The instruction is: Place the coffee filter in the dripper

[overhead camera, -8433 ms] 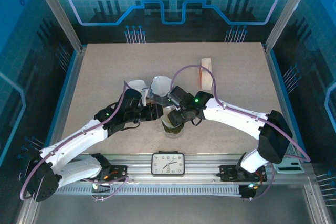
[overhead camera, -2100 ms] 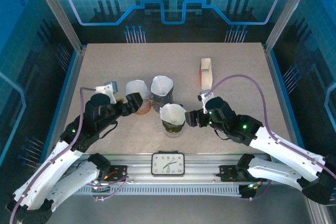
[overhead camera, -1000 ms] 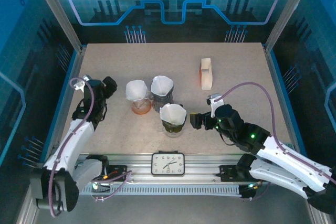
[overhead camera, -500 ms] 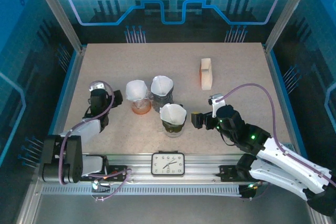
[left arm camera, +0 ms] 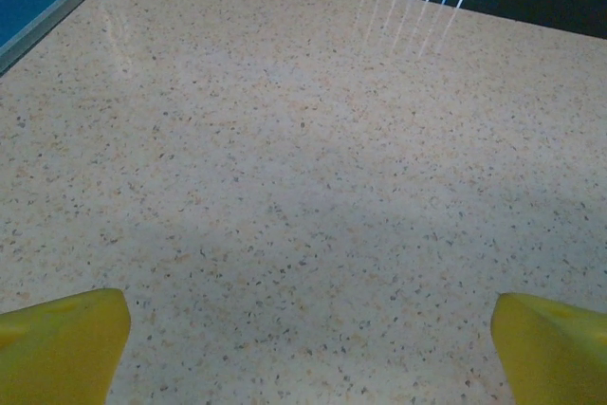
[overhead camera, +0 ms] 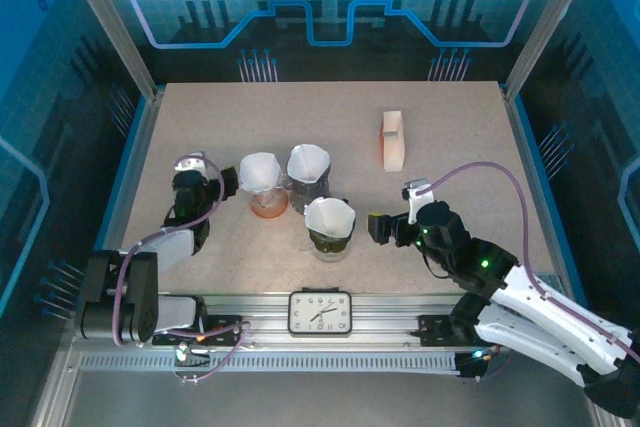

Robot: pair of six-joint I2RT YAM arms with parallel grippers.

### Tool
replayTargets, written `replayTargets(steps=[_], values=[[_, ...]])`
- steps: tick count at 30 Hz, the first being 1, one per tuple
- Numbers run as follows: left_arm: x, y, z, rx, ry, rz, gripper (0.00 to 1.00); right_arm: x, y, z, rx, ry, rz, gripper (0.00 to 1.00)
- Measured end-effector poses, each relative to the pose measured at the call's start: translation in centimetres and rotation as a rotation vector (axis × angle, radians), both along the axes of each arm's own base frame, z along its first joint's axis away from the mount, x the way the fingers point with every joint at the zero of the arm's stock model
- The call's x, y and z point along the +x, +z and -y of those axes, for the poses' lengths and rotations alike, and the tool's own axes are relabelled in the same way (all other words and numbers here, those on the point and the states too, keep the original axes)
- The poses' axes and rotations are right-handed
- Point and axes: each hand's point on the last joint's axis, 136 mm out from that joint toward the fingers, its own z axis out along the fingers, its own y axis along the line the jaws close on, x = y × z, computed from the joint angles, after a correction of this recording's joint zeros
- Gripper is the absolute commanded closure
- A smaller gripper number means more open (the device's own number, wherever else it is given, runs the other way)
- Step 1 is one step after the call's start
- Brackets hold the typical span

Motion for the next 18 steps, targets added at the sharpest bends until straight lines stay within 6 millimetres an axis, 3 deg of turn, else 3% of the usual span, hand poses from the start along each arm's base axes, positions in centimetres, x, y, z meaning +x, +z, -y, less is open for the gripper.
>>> replayTargets(steps=[10, 18], values=[[1.0, 0.1, 0.0, 0.025, -0.011, 0.039, 0.01, -0.1, 0.3, 0.4, 0.012, -0.007, 0.011, 0.00], [1.1, -2.8, 0.3, 0.035, -0.022, 0.052, 0.01, -0.2, -0.2, 0.7, -0.010, -0.011, 0.003, 0.00]])
